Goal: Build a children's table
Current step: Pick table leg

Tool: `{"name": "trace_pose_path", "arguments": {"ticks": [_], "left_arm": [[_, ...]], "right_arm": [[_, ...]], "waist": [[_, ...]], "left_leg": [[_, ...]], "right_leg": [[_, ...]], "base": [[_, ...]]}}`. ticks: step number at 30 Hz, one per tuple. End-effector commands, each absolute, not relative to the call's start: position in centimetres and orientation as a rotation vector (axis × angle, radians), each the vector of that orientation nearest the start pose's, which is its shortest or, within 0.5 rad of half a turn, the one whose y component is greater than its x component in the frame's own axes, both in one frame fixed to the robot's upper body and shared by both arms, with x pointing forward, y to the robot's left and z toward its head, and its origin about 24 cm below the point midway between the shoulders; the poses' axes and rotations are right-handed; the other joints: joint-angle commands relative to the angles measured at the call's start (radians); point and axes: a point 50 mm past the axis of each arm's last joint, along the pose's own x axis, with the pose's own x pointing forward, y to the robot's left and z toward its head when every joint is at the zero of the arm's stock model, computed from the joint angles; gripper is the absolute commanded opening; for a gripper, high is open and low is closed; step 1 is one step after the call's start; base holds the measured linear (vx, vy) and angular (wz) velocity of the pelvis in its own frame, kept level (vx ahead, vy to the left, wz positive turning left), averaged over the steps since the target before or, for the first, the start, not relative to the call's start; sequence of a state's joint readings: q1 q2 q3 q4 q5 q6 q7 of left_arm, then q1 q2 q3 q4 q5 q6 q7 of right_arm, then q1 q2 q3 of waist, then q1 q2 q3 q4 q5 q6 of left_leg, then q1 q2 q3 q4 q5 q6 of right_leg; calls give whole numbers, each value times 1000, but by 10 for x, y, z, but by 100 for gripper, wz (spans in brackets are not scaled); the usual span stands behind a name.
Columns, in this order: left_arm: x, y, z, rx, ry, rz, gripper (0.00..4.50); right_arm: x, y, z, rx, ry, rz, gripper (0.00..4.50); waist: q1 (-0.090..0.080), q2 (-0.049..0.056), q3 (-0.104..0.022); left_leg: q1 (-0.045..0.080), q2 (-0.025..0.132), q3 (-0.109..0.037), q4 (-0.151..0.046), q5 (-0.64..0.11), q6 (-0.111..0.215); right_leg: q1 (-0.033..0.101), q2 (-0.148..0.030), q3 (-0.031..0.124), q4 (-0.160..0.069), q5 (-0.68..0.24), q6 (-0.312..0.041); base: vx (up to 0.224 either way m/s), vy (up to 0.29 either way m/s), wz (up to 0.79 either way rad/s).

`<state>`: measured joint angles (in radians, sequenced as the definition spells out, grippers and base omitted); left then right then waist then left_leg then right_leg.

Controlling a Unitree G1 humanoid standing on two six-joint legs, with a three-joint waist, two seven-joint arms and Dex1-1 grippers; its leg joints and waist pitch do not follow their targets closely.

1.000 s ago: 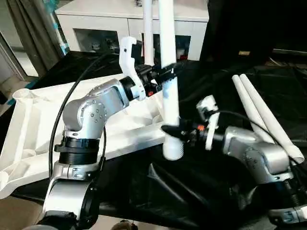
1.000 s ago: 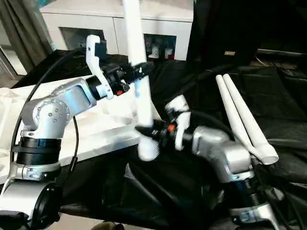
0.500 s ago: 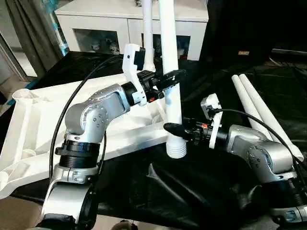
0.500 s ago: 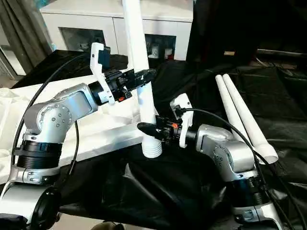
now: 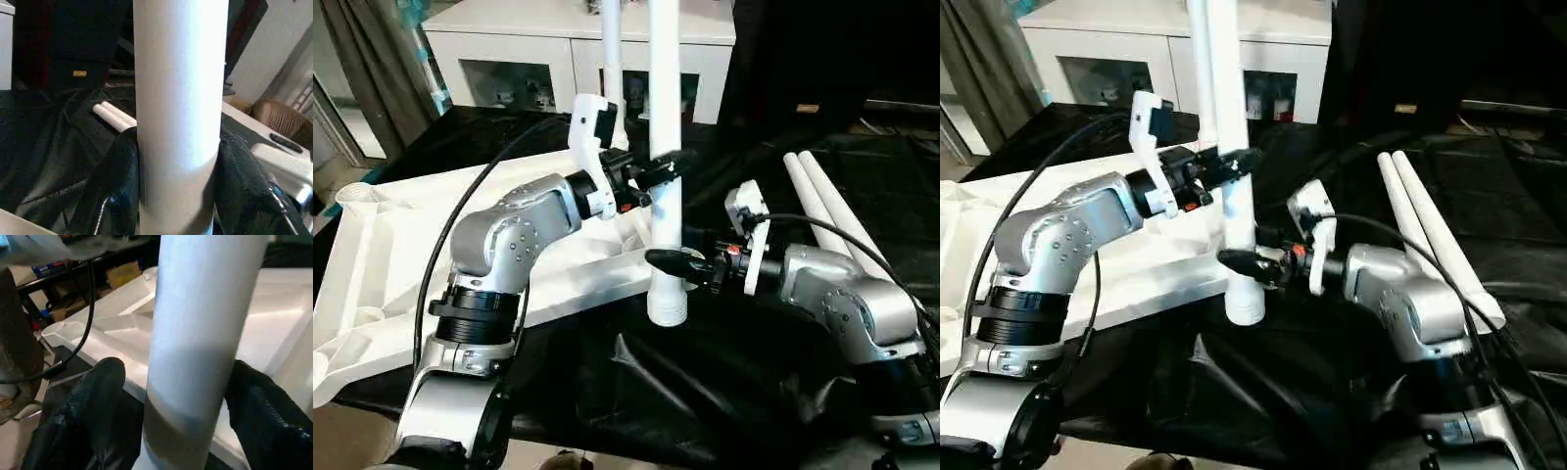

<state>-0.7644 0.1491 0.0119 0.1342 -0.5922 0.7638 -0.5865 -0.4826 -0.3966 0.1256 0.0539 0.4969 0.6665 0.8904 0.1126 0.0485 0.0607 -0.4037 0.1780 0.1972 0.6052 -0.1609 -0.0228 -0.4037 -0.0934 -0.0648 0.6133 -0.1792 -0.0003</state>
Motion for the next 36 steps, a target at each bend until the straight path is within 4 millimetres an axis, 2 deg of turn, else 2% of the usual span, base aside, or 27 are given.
{"name": "trace_pose_path", "arguments": {"ticks": [1,8,25,27,30,31,36], "left_arm": [[335,75,192,-289,73,-1031,175],[334,77,194,-278,68,-1043,175],[329,70,195,-291,67,-1082,175],[328,69,196,-294,68,-1094,175],[327,69,195,-293,69,-1097,175],[327,68,195,-292,70,-1097,175],[326,67,195,-293,75,-1103,175]], "right_arm": [[301,-123,114,114,339,1151,338],[300,-122,107,110,419,1150,338],[303,-117,100,131,460,1153,338],[304,-116,100,133,461,1156,310],[305,-116,99,132,462,1158,298],[305,-116,99,132,462,1158,268],[306,-116,98,128,462,1154,242]], "waist": [[1,-23,-84],[1,-23,-83],[2,-26,-83],[2,-26,-84],[2,-27,-84],[2,-27,-84],[2,-27,-84]], "left_leg": [[26,41,-23,-59,-134,33],[26,42,-23,-60,-140,26],[26,42,-23,-58,-134,23],[25,42,-23,-58,-134,24],[26,42,-23,-58,-134,22],[25,42,-22,-58,-134,22],[25,42,-23,-58,-133,23]], "right_leg": [[50,-51,37,-65,-174,-200],[49,-52,37,-65,-187,-196],[49,-52,38,-63,-186,-198],[50,-53,38,-63,-187,-197],[49,-53,38,-64,-189,-198],[50,-53,38,-63,-187,-196],[50,-53,38,-63,-188,-194]], "base": [[0,0,0],[0,0,0],[0,0,0],[0,0,0],[0,0,0],[0,0,0],[0,0,0]]}}
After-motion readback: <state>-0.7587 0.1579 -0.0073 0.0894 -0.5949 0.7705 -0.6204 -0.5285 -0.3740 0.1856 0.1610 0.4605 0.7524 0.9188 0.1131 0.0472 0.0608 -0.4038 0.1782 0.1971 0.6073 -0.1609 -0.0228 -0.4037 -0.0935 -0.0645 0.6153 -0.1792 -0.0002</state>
